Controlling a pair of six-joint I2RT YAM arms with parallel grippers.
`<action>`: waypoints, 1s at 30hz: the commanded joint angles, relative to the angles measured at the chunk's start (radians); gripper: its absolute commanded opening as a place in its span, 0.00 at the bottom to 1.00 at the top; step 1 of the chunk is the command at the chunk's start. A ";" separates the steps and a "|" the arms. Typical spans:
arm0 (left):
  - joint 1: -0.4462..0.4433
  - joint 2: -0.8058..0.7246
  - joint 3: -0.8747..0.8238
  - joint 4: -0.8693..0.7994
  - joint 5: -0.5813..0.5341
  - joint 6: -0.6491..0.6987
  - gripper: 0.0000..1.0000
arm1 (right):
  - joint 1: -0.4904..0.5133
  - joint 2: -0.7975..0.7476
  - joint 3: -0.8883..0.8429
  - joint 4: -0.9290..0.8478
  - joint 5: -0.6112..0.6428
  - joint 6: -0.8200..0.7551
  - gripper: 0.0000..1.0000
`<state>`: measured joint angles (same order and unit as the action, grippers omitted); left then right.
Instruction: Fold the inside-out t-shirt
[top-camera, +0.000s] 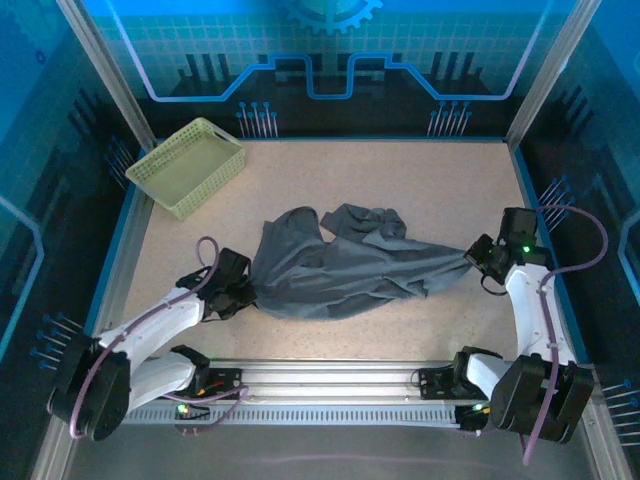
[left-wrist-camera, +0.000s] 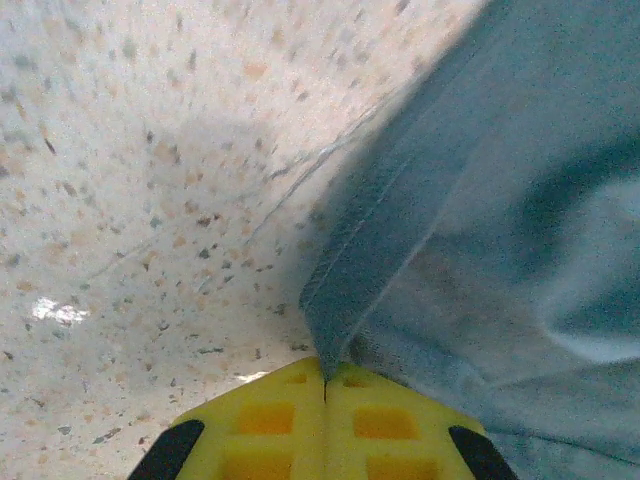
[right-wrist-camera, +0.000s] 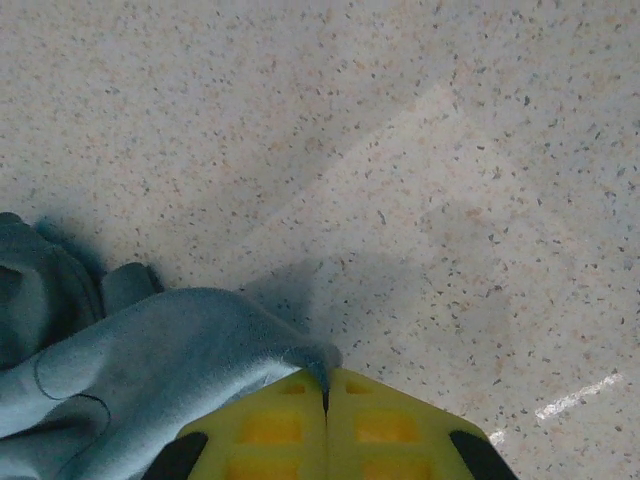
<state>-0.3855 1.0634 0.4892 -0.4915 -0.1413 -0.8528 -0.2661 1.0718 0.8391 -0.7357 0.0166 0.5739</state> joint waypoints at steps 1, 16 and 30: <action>0.017 -0.133 0.088 -0.051 -0.066 0.067 0.00 | -0.027 -0.026 0.089 -0.047 -0.022 -0.015 0.00; 0.111 -0.344 0.743 0.110 -0.138 0.449 0.00 | -0.256 -0.027 0.862 -0.212 -0.238 0.137 0.00; 0.223 0.039 0.784 -0.100 -0.016 0.365 0.00 | -0.165 0.038 0.884 -0.121 -0.304 0.099 0.00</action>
<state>-0.2249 0.9947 1.2503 -0.4484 -0.2317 -0.4332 -0.5049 1.0405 1.7603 -0.8619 -0.2909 0.7139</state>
